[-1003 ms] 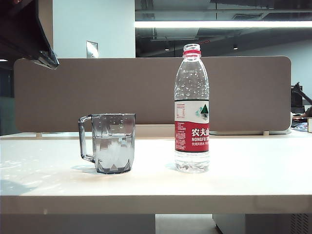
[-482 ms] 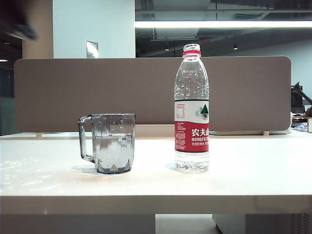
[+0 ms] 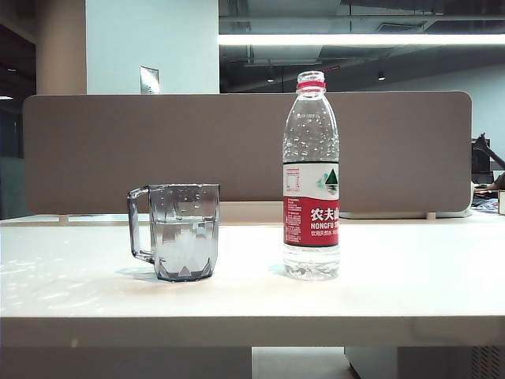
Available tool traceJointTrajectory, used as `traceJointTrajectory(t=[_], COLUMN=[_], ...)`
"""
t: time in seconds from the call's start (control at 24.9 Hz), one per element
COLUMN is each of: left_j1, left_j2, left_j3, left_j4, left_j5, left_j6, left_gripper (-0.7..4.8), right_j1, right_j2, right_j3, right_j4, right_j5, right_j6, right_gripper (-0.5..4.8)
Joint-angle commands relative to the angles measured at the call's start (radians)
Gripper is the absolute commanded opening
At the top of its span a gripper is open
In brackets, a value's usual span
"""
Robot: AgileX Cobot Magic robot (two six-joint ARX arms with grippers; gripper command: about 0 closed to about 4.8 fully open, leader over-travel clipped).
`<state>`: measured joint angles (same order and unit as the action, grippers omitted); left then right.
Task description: Pick up the mineral water bottle on the table and pour water into the mug until it's half full.
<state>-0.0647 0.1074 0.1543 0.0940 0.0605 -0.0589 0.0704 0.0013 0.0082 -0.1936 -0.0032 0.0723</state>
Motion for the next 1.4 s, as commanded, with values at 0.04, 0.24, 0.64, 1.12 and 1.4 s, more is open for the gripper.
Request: traceJointTrajectory(t=[0.04, 0.24, 0.64, 1.12, 1.4], left_j1=[0.000, 0.001, 0.001, 0.002, 0.009], left_j2=[-0.058, -0.100, -0.100, -0.100, -0.100], left_j3=[-0.080, -0.145, -0.145, -0.145, -0.145], left_j4=[0.019, -0.035, -0.279, -0.276, -0.276], left_j5=[0.007, -0.012, -0.113, -0.014, -0.015], left_j6=[-0.003, 0.010, 0.011, 0.109, 0.109], left_gripper=[-0.01, -0.01, -0.01, -0.01, -0.01], right_j1=[0.000, 0.000, 0.001, 0.001, 0.001], right_j2=[-0.001, -0.001, -0.001, -0.001, -0.001], right_j3=[-0.007, -0.007, -0.007, -0.007, -0.007], right_j4=[0.011, 0.011, 0.011, 0.011, 0.011], right_j5=[0.002, 0.001, 0.002, 0.001, 0.002], right_j6=[-0.001, -0.001, -0.001, -0.001, -0.001], right_gripper=[-0.05, -0.05, -0.05, -0.05, -0.05])
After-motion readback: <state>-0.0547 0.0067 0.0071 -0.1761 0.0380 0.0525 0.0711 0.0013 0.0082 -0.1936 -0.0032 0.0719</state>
